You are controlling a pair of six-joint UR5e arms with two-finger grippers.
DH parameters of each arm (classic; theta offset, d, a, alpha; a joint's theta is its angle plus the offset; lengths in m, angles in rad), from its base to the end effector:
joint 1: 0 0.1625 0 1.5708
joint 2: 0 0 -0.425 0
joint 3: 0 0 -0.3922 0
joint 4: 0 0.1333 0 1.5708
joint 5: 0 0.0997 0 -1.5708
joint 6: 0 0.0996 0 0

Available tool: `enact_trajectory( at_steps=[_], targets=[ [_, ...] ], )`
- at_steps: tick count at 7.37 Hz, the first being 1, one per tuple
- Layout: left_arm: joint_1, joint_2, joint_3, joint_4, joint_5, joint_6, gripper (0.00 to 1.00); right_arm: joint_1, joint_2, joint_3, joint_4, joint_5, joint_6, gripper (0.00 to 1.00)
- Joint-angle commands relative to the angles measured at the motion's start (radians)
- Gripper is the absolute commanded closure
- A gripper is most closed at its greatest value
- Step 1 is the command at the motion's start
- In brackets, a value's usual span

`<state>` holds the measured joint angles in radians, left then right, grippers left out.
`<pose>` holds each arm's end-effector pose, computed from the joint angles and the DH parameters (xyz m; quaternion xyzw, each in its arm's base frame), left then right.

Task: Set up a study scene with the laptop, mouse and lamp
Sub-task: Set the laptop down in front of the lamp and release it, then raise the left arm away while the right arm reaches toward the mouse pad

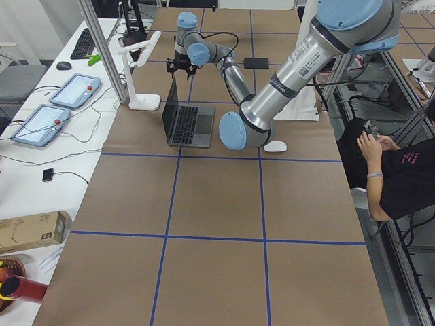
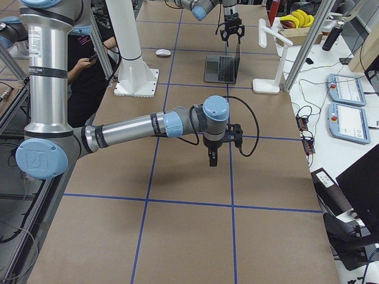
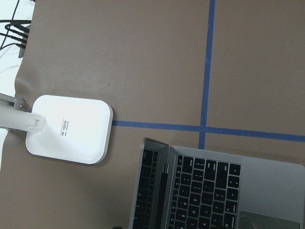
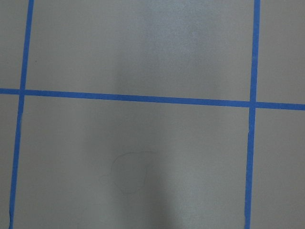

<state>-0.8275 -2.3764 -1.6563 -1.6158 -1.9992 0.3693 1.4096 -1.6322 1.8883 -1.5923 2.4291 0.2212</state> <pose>0.3960 -0.5666 0.1253 0.3979 0.2684 0.5419 0.6899 -0.0175 -0.4687 0.5275 0.0259 -0.4259 -0.0216 0.9041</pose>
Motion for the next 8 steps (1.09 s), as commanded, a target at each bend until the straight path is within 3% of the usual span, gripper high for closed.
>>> enact_trajectory(
  at_steps=[1, 3, 4, 5, 6, 7, 8],
  targets=[
    [-0.001, 0.153, -0.142, 0.004, -0.004, -0.068, 0.16, -0.046, -0.052, 0.006, -0.005, 0.158, 0.000, 0.02],
    [-0.010, 0.228, -0.253, 0.131, -0.004, -0.209, 0.01, -0.153, -0.115, 0.120, -0.002, 0.177, 0.074, 0.08],
    [-0.013, 0.268, -0.331, 0.234, -0.004, -0.316, 0.01, -0.276, -0.098, 0.205, 0.009, 0.125, 0.283, 0.08],
    [-0.022, 0.325, -0.383, 0.267, -0.006, -0.425, 0.00, -0.396, -0.068, 0.219, 0.105, 0.022, 0.476, 0.08],
    [-0.045, 0.401, -0.417, 0.264, -0.033, -0.526, 0.00, -0.488, -0.071, 0.197, 0.277, -0.023, 0.647, 0.08],
    [-0.102, 0.451, -0.421, 0.261, -0.067, -0.542, 0.00, -0.574, -0.078, 0.183, 0.419, -0.060, 0.793, 0.08],
    [-0.160, 0.497, -0.418, 0.261, -0.117, -0.552, 0.00, -0.674, -0.078, 0.170, 0.507, -0.159, 0.901, 0.08]
  ],
)
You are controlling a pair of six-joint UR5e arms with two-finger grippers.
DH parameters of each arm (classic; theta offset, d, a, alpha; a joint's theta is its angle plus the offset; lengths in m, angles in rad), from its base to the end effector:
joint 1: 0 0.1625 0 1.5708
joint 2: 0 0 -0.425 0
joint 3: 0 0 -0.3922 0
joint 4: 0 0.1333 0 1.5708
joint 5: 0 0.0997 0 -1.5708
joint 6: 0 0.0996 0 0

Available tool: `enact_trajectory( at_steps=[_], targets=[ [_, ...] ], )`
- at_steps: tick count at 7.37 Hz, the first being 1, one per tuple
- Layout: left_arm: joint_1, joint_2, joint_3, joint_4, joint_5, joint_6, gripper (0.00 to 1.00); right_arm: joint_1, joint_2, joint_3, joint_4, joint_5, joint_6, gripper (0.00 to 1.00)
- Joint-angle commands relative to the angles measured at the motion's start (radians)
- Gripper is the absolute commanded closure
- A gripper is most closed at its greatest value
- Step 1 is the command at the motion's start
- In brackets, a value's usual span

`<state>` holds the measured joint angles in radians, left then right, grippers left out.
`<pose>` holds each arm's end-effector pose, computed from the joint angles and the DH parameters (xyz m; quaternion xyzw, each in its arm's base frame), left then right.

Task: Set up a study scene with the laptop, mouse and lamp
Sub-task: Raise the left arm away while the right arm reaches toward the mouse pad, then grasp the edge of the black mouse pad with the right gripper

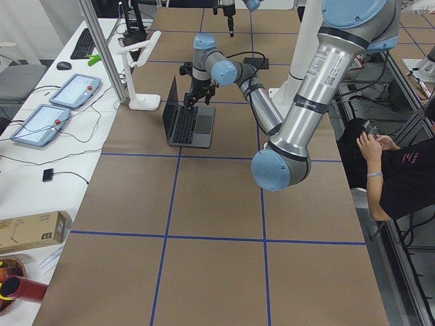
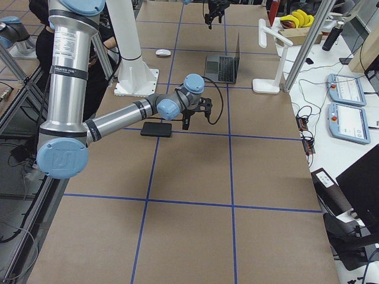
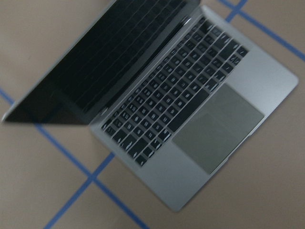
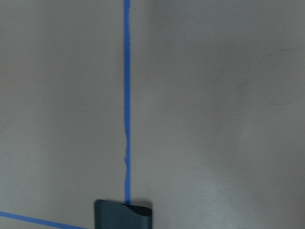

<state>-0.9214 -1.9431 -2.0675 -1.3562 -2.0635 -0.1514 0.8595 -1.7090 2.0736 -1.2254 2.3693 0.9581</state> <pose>0.2581 -0.4825 0.2678 0.1970 0.3342 0.3023 0.8707 -0.2330 -0.3653 0.4313 -0.0551 -0.4821 -0.0278 0.8740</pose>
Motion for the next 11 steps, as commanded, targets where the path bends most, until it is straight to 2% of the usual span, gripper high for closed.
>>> enact_trajectory(
  at_steps=[1, 2, 3, 7, 10, 11],
  targets=[
    [-0.086, 0.094, -0.006, -0.004, -0.056, -0.039, 0.00, -0.164, -0.020, -0.029, 0.188, -0.125, 0.189, 0.09],
    [-0.085, 0.105, -0.005, -0.004, -0.056, -0.040, 0.00, -0.189, -0.090, -0.033, 0.269, -0.119, 0.189, 0.09],
    [-0.085, 0.110, 0.001, -0.004, -0.056, -0.039, 0.00, -0.201, -0.121, -0.046, 0.299, -0.114, 0.188, 0.09],
    [-0.082, 0.108, 0.000, -0.006, -0.058, -0.039, 0.00, -0.289, -0.129, -0.066, 0.299, -0.116, 0.189, 0.13],
    [-0.080, 0.112, 0.003, -0.007, -0.056, -0.034, 0.00, -0.370, -0.127, -0.090, 0.294, -0.114, 0.186, 0.28],
    [-0.080, 0.124, 0.004, -0.009, -0.056, -0.030, 0.00, -0.376, -0.127, -0.099, 0.293, -0.116, 0.186, 0.29]
  ],
)
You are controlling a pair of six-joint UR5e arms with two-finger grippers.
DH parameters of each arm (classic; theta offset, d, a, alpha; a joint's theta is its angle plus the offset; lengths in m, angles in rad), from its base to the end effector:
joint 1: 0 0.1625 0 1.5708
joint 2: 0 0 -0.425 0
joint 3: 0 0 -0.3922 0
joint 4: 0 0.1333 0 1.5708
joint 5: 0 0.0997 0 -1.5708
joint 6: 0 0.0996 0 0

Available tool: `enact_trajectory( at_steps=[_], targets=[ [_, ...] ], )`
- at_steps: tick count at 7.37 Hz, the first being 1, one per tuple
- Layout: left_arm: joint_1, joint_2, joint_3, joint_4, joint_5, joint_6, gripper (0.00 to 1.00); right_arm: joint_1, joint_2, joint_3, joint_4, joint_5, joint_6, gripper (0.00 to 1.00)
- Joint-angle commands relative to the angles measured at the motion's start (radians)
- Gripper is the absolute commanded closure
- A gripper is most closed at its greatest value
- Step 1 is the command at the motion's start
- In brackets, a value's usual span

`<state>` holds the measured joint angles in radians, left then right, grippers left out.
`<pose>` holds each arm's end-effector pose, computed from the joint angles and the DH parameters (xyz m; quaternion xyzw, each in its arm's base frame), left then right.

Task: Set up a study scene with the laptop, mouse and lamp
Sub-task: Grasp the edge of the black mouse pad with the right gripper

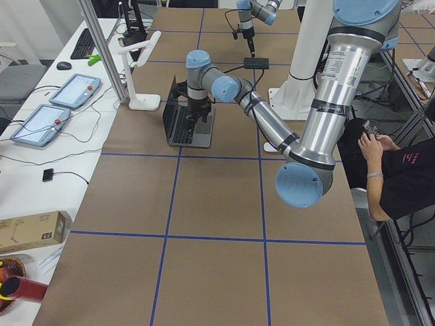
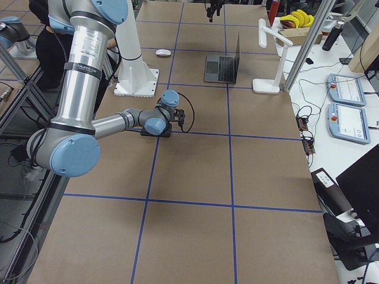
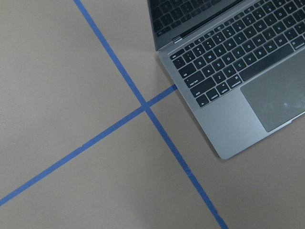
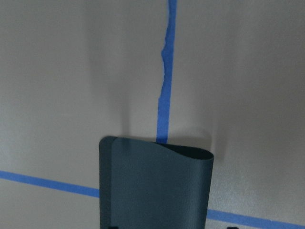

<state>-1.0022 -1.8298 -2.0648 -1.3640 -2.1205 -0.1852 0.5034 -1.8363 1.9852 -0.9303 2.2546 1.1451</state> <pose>0.2138 -0.4856 0.3259 0.1452 0.3385 0.2484 0.8959 -0.3176 -0.2553 0.4980 -0.1144 -0.4625 -0.0951 0.8740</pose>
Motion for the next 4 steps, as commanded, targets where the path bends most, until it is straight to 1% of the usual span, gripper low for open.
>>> enact_trajectory(
  at_steps=[1, 4],
  targets=[
    [0.000, 0.018, 0.000, -0.010, 0.001, 0.004, 0.00, -0.025, 0.000, -0.019, -0.002, -0.001, -0.005, 0.29],
    [0.002, 0.041, 0.014, -0.064, 0.002, 0.004, 0.00, -0.028, 0.000, -0.026, -0.004, 0.000, -0.007, 0.30]
  ],
)
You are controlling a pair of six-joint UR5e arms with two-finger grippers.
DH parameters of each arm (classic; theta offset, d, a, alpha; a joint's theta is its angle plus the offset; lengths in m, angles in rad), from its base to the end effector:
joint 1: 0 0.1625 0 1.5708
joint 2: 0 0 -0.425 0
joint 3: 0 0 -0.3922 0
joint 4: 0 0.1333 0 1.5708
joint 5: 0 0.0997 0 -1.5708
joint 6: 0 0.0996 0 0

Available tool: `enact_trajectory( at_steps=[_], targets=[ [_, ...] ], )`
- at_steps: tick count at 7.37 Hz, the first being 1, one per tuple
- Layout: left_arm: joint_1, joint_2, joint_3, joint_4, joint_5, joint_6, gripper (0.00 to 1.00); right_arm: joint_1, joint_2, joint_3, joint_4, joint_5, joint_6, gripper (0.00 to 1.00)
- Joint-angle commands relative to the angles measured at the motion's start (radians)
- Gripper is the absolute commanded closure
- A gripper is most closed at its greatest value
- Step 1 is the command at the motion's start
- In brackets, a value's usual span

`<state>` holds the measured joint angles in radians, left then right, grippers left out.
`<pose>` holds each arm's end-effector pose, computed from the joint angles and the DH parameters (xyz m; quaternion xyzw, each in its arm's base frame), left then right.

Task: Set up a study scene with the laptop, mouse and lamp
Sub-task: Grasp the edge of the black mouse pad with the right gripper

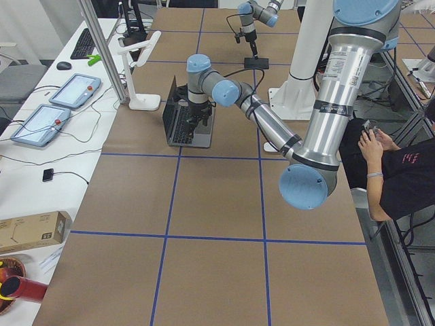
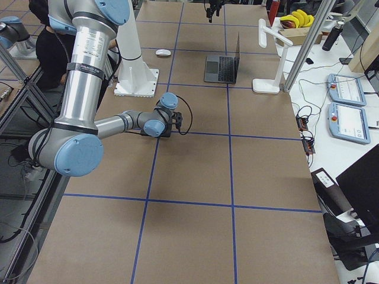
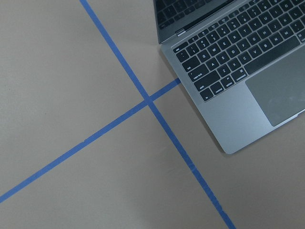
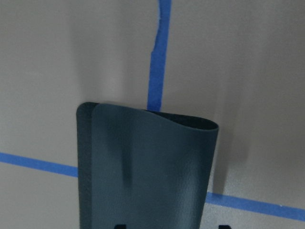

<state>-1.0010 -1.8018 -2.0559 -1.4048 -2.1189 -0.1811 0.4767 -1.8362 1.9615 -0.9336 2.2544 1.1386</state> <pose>0.2134 -0.4839 0.3391 0.1477 0.3382 0.2511 0.8949 -0.3258 -0.2475 0.5106 -0.1257 -0.4515 -0.1052 0.8771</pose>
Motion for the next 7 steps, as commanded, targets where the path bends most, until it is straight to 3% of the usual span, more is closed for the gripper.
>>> enact_trajectory(
  at_steps=[1, 3, 7],
  targets=[
    [0.001, 0.027, 0.009, -0.048, 0.001, 0.000, 0.00, -0.003, 0.000, -0.012, -0.002, 0.004, -0.005, 0.43],
    [0.001, 0.027, 0.013, -0.056, 0.001, 0.002, 0.00, 0.000, 0.000, -0.015, -0.004, 0.011, -0.008, 0.60],
    [0.001, 0.027, 0.013, -0.057, 0.001, 0.005, 0.00, 0.008, 0.000, -0.029, -0.004, 0.027, -0.008, 0.59]
  ],
)
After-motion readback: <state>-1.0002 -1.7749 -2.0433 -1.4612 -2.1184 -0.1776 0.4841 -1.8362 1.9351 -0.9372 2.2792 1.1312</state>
